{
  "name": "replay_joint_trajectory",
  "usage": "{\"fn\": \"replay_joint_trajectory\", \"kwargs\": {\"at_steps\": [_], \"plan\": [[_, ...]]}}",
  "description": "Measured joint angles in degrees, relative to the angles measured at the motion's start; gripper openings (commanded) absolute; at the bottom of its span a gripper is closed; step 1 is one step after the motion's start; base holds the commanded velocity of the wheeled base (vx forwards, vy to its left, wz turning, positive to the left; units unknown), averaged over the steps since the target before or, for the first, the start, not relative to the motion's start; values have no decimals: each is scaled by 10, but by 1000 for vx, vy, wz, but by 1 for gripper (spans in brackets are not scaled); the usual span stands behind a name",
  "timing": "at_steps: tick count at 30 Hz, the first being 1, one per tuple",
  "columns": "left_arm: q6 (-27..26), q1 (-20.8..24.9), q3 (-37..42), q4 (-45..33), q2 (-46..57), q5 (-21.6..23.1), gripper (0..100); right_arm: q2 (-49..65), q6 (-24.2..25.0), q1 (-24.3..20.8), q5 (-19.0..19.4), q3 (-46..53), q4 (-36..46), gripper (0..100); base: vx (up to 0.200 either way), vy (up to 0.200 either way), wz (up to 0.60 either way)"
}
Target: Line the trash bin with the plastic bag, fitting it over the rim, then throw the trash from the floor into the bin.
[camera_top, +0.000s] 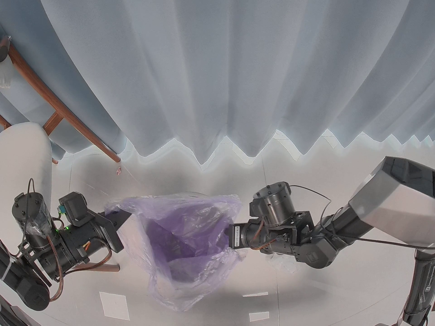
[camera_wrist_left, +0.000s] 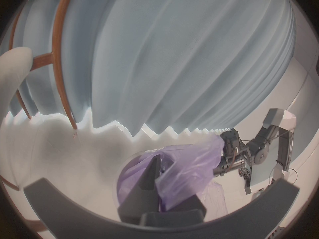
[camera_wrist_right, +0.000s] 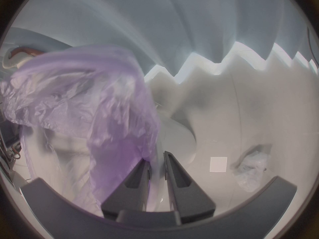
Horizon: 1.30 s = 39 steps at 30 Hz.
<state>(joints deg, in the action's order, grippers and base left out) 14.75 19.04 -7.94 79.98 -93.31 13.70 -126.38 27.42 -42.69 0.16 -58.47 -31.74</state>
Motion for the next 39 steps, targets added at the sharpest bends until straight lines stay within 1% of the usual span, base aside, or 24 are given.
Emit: {"fn": "replay_joint_trajectory", "kwargs": {"at_steps": [2, 4, 8, 9, 15, 20, 26, 30, 39], "plan": [[0, 21, 5, 1, -3, -7, 0, 12, -1, 8, 0, 26, -8, 0, 0, 0, 0], [0, 41, 12, 3, -8, -16, 0, 22, -1, 16, 1, 51, -33, 0, 0, 0, 0], [0, 72, 19, 5, -23, -39, 0, 32, -1, 27, 1, 93, -114, 0, 0, 0, 0], [0, 79, 20, 6, -26, -45, 0, 34, -1, 29, 1, 103, -128, 100, 0, 0, 0], [1, 111, 28, 7, -49, -60, 0, 41, 3, 37, 2, 170, -166, 100, 0, 0, 0], [0, 117, 31, 7, -58, -62, 0, 42, 13, 39, 2, 198, -211, 100, 0, 0, 0], [-1, 119, 32, 7, -61, -63, 0, 45, 11, 39, 4, 223, -267, 100, 0, 0, 0], [-1, 119, 30, 7, -61, -63, 0, 56, 10, 39, 6, 229, -275, 100, 0, 0, 0], [-1, 118, 26, 8, -49, -62, 0, 138, 7, 38, 37, 246, -271, 100, 0, 0, 0]]}}
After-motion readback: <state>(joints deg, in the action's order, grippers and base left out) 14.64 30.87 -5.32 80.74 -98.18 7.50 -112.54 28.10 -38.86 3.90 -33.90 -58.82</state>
